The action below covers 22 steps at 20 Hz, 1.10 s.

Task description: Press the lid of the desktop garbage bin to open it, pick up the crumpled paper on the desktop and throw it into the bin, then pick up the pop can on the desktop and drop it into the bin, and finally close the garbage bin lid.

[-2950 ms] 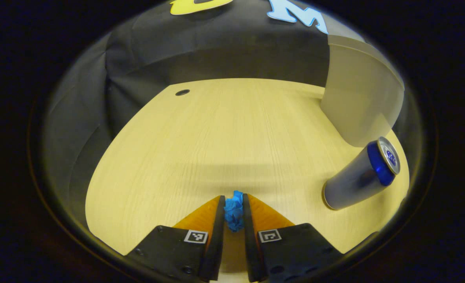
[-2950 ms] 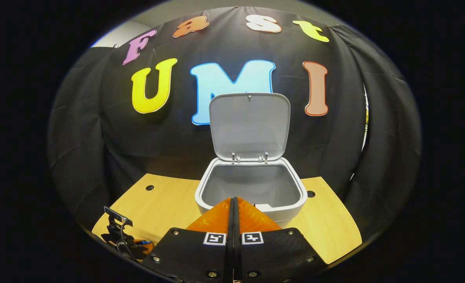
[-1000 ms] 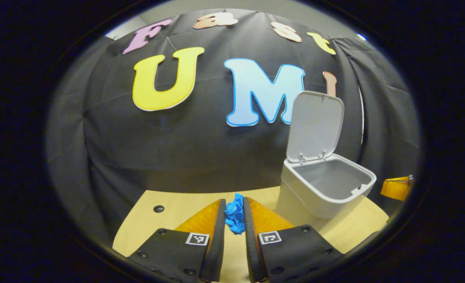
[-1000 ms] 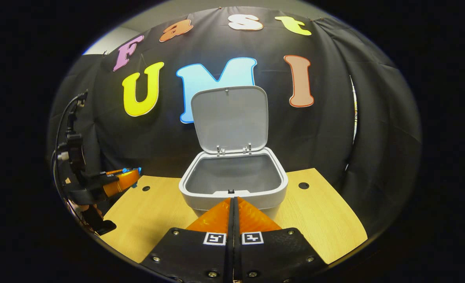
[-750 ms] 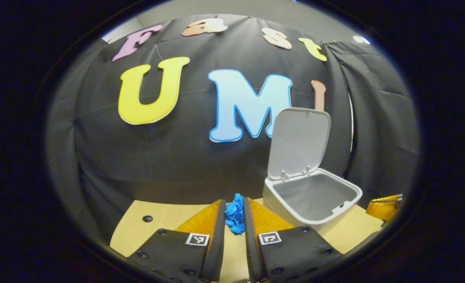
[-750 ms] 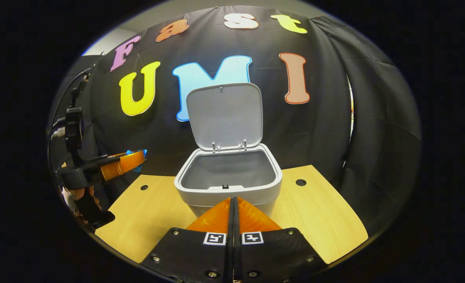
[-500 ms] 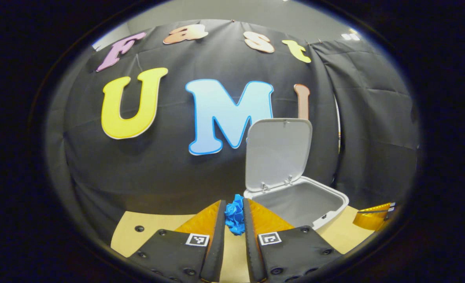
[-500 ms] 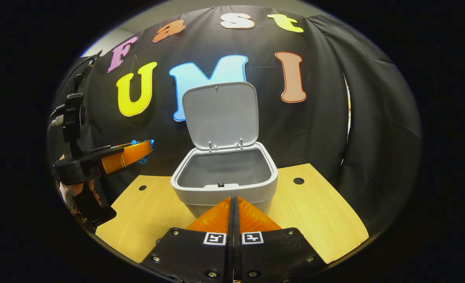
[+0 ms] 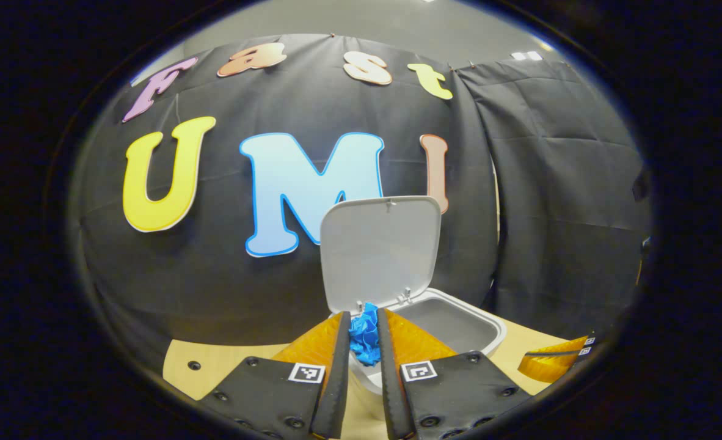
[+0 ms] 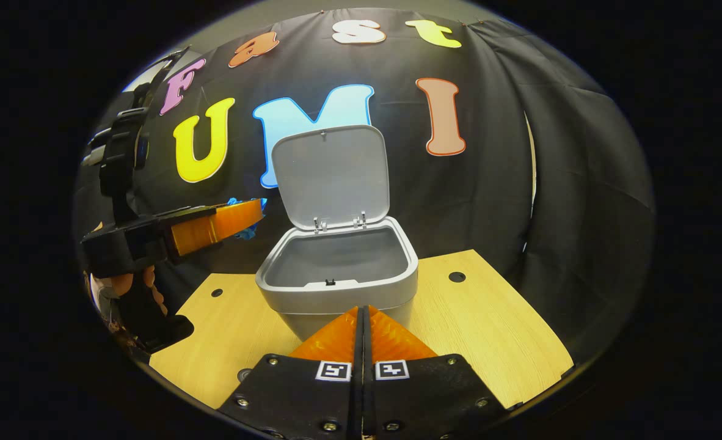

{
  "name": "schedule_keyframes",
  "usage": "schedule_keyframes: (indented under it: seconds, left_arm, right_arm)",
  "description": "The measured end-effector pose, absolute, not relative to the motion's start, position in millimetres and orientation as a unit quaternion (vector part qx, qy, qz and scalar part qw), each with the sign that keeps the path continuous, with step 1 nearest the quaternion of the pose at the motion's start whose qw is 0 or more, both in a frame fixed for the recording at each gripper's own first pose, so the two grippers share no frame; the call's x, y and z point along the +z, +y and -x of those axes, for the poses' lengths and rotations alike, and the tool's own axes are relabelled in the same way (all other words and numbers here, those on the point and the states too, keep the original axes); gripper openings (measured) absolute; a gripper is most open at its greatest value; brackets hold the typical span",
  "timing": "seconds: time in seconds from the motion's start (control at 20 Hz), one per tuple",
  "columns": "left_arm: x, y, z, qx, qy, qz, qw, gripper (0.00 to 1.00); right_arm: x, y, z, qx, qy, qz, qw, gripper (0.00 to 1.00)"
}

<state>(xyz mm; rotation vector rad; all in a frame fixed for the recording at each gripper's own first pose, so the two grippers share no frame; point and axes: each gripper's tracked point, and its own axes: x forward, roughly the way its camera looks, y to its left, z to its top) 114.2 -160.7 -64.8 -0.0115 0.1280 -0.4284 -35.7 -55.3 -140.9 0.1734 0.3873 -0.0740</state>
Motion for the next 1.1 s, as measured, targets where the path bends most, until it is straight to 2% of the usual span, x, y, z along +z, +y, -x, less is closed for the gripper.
schedule_keyframes:
  seconds: [0.45, 0.5, 0.75, 0.8, 1.05, 1.1]
  left_arm:
    - [-69.7, -179.0, -115.7, -0.226, 0.069, 0.002, 0.972, 0.31]
    - [-69.1, -177.9, -116.2, -0.228, 0.07, 0.002, 0.971, 0.34]
    - [-66.4, -179.1, -115.0, -0.231, 0.063, 0.009, 0.971, 0.89]
    - [-65.6, -178.6, -114.6, -0.23, 0.062, 0.009, 0.971, 0.95]
    - [-63.5, -172.2, -114.7, -0.223, 0.059, 0.008, 0.973, 1.0]
    - [-64.5, -169.0, -114.5, -0.22, 0.059, 0.008, 0.974, 0.97]
  right_arm:
    - [-146.9, -58.7, 40.7, -0.042, 0.199, -0.097, 0.974, 0.0]
    - [-148.2, -58.4, 40.9, -0.042, 0.2, -0.098, 0.974, 0.0]
    - [-148.8, -55.6, 38.6, -0.038, 0.202, -0.103, 0.973, 0.0]
    - [-149.5, -55.0, 39.1, -0.037, 0.203, -0.103, 0.973, 0.0]
    - [-151.3, -51.2, 38.3, -0.029, 0.207, -0.102, 0.973, 0.0]
    - [-151.4, -50.3, 37.8, -0.028, 0.207, -0.102, 0.973, 0.0]
